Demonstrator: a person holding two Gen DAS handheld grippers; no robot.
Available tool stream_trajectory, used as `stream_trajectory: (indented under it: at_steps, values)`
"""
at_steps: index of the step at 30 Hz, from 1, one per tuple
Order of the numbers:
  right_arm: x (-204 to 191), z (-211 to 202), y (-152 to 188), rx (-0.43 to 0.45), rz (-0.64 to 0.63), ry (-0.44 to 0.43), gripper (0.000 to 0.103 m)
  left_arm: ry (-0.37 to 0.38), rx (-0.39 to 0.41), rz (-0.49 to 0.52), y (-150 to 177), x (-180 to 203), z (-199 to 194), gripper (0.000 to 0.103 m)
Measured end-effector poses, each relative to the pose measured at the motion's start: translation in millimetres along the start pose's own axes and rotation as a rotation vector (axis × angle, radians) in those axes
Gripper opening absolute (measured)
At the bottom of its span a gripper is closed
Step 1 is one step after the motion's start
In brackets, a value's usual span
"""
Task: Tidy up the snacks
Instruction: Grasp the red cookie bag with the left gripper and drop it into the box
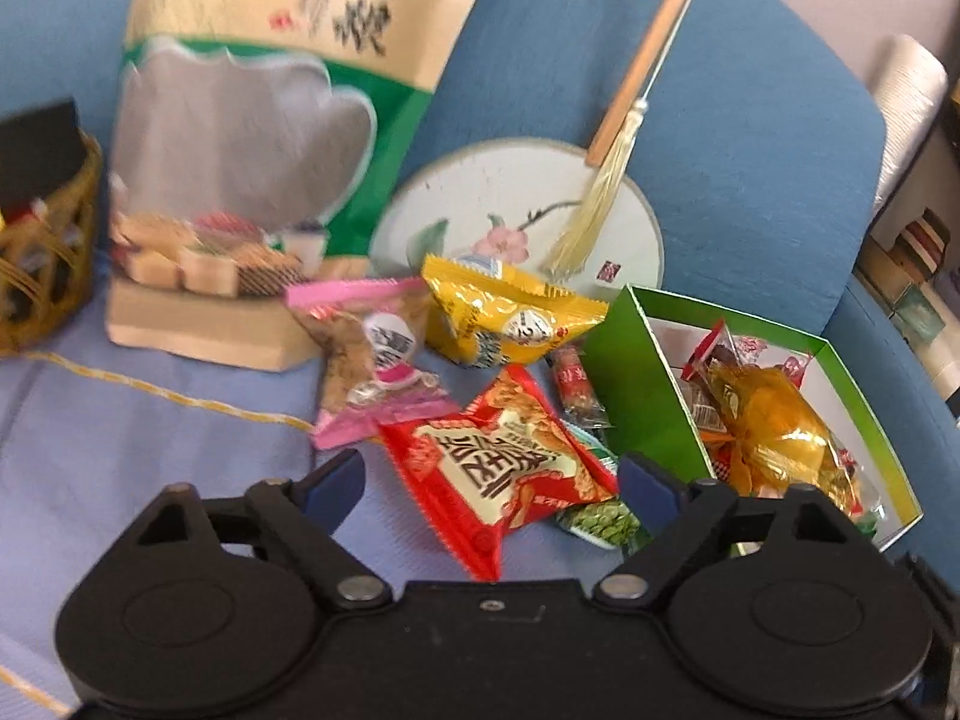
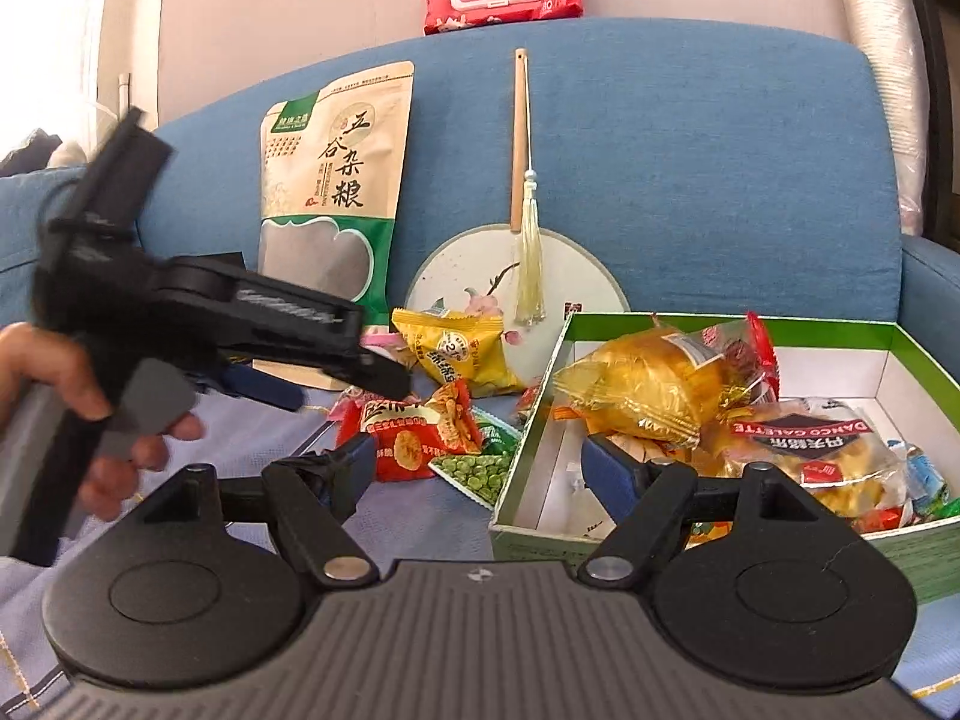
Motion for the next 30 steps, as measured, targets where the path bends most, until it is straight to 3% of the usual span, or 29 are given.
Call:
stream_trajectory:
  at_steps: [2,4,5,6,7,8,13,18,19,20,21,25,27,30]
  values:
    - [-0.3,1.4,-0.1,-0.004,-0.009,-0.01,0.103,0.02,-0.02,-0.005,1.3,0.9,11.3,0.103]
    - [-2.4,0.4,0.8,-0.005,-0.019,-0.025,0.103,-0.011,-0.022,0.0,1.8,-2.7,20.3,0.103]
    - [-3.8,0.2,1.1,-0.005,-0.023,-0.036,0.103,-0.01,-0.032,-0.007,2.9,-6.5,23.4,0.051]
    - [-6.5,-0.3,1.6,-0.007,-0.031,-0.049,0.103,0.007,-0.058,-0.034,5.8,-12.3,25.2,0.026]
    - [-9.8,-0.8,2.0,-0.01,-0.041,-0.064,0.103,0.029,-0.071,-0.061,8.9,-17.0,23.7,0.017]
    - [-12.4,-1.0,2.3,-0.012,-0.051,-0.08,0.103,0.044,-0.084,-0.063,13.3,-19.5,19.9,0.0]
    - [-30.4,-1.2,7.0,-0.029,-0.096,-0.141,0.103,0.068,-0.142,0.012,49.6,-32.7,-15.5,0.0]
    - [-44.3,3.1,13.0,-0.061,-0.114,-0.178,0.103,0.076,-0.09,-0.024,65.6,-55.3,-64.1,0.0]
    - [-46.9,4.6,14.5,-0.072,-0.11,-0.192,0.103,0.076,-0.07,-0.039,64.6,-57.2,-72.8,0.013]
    - [-49.6,6.4,16.5,-0.082,-0.108,-0.206,0.103,0.086,-0.049,-0.056,62.8,-59.2,-79.1,0.06]
    - [-53.1,7.9,18.8,-0.092,-0.109,-0.214,0.103,0.094,-0.026,-0.075,59.6,-60.5,-84.0,0.088]
    - [-62.2,19.0,29.9,-0.154,-0.103,-0.231,0.103,0.109,0.009,-0.064,41.8,-53.8,-83.7,0.09]
    - [-61.8,27.3,34.7,-0.188,-0.075,-0.227,0.103,0.115,0.002,-0.038,33.1,-45.1,-73.4,0.101]
    - [-57.4,40.3,38.0,-0.226,0.012,-0.237,0.103,0.105,-0.017,0.015,27.7,-35.0,-61.1,0.103]
Point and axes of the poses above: each gripper's, at about its wrist camera, not at the fingertips, and z roughly the way its jaws point, x to its right, y to its underside, the point moved 5 cm from there along z, roughly the way its jaws point, and after that the axes turned 2 degrees about y, right-handed, at the moved point
